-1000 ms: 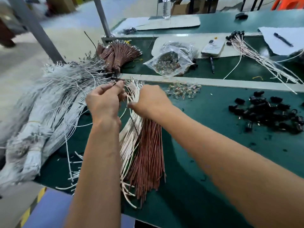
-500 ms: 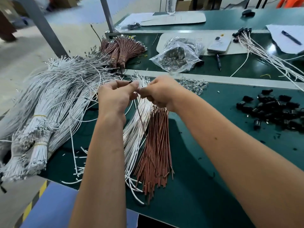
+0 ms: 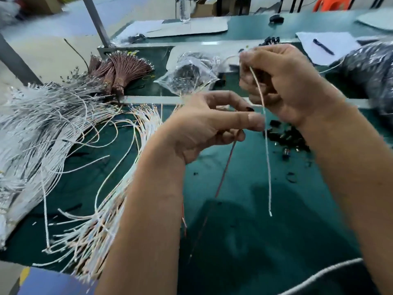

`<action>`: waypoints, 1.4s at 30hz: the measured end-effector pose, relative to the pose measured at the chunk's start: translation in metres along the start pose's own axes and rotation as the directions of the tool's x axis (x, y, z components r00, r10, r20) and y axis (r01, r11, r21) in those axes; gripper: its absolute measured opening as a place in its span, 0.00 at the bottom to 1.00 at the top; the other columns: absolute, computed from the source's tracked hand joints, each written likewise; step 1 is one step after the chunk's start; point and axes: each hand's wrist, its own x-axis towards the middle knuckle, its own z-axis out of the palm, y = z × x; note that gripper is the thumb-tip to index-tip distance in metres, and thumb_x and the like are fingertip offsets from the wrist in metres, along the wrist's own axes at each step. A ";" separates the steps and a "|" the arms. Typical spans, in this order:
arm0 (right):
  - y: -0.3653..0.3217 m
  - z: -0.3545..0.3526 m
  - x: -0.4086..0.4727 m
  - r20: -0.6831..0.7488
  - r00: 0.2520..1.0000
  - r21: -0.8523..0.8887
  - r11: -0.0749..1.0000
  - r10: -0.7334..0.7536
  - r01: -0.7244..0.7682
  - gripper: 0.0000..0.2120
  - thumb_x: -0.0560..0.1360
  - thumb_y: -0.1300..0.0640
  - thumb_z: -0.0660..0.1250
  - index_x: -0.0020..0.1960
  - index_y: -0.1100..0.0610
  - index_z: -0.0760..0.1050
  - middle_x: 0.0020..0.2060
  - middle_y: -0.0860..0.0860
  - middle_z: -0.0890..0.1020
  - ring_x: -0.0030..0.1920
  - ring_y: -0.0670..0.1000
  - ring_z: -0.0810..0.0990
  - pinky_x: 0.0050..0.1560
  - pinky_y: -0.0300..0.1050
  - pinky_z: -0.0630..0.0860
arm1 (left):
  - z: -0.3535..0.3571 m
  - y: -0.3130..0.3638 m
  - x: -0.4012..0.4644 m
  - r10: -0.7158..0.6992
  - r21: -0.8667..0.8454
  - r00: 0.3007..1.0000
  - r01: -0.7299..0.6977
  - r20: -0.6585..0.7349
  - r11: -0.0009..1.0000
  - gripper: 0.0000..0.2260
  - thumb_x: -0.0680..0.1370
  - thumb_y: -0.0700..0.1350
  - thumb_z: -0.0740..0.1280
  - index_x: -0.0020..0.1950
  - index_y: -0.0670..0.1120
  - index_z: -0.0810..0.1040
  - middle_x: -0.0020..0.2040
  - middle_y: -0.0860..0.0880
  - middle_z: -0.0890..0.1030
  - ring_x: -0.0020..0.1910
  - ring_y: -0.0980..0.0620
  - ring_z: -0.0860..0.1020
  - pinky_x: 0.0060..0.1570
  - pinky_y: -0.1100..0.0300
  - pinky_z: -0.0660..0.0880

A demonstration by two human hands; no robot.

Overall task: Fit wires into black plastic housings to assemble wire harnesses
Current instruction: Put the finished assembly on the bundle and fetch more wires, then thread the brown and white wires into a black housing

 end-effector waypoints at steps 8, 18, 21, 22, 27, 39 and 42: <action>0.035 -0.079 -0.042 -0.479 0.873 0.074 0.995 0.095 -0.068 0.13 0.85 0.57 0.62 0.42 0.56 0.71 0.31 0.51 0.71 0.24 0.44 0.65 0.20 0.35 0.60 | 0.071 -0.040 0.056 -0.173 0.010 0.977 0.173 0.121 0.985 0.09 0.74 0.36 0.74 0.41 0.45 0.77 0.42 0.41 0.85 0.29 0.54 0.76 0.30 0.68 0.72; 0.054 -0.083 -0.092 -0.216 0.894 -0.360 0.819 0.392 -0.446 0.17 0.79 0.43 0.69 0.39 0.54 0.81 0.27 0.49 0.76 0.23 0.45 0.70 0.20 0.34 0.61 | 0.061 -0.066 0.081 -0.110 -0.282 0.977 0.056 -0.181 0.958 0.08 0.74 0.35 0.74 0.46 0.42 0.76 0.37 0.46 0.84 0.29 0.56 0.77 0.32 0.67 0.73; 0.059 -0.075 -0.097 -0.050 0.905 -0.434 0.807 0.423 -0.401 0.13 0.79 0.53 0.72 0.36 0.54 0.82 0.27 0.50 0.77 0.23 0.45 0.71 0.21 0.34 0.62 | 0.059 -0.071 0.080 -0.104 -0.321 0.982 0.048 -0.158 0.946 0.11 0.67 0.39 0.76 0.45 0.43 0.77 0.39 0.46 0.85 0.30 0.56 0.78 0.35 0.65 0.74; 0.060 -0.074 -0.097 -0.047 0.913 -0.402 0.829 0.406 -0.390 0.11 0.79 0.55 0.73 0.37 0.55 0.83 0.28 0.51 0.77 0.23 0.46 0.71 0.21 0.34 0.62 | 0.059 -0.073 0.079 -0.101 -0.329 0.984 0.048 -0.145 0.943 0.12 0.65 0.40 0.76 0.45 0.43 0.77 0.41 0.45 0.85 0.31 0.56 0.79 0.36 0.65 0.74; 0.062 -0.079 -0.098 -0.229 0.966 -0.072 0.988 0.117 -0.137 0.08 0.76 0.53 0.72 0.43 0.58 0.84 0.34 0.53 0.83 0.30 0.47 0.80 0.22 0.34 0.68 | 0.047 -0.082 0.071 0.020 -0.251 0.985 -0.063 -0.169 0.966 0.10 0.63 0.39 0.77 0.42 0.43 0.80 0.45 0.41 0.84 0.34 0.52 0.80 0.37 0.64 0.75; 0.073 -0.065 -0.095 -0.442 0.850 -0.184 0.956 -0.287 0.227 0.05 0.76 0.68 0.74 0.50 0.61 0.81 0.37 0.55 0.85 0.35 0.55 0.84 0.37 0.44 0.82 | 0.041 -0.091 0.073 0.212 -0.092 0.972 -0.222 -0.105 0.971 0.16 0.66 0.25 0.75 0.37 0.46 0.81 0.42 0.46 0.85 0.42 0.50 0.81 0.50 0.59 0.80; 0.072 -0.065 -0.096 -0.428 0.859 -0.248 0.951 -0.280 0.186 0.05 0.76 0.70 0.71 0.47 0.61 0.81 0.34 0.55 0.82 0.32 0.54 0.81 0.30 0.45 0.79 | 0.042 -0.090 0.074 0.201 -0.072 0.972 -0.211 -0.118 0.975 0.17 0.66 0.25 0.75 0.35 0.49 0.82 0.43 0.45 0.85 0.43 0.49 0.82 0.52 0.57 0.80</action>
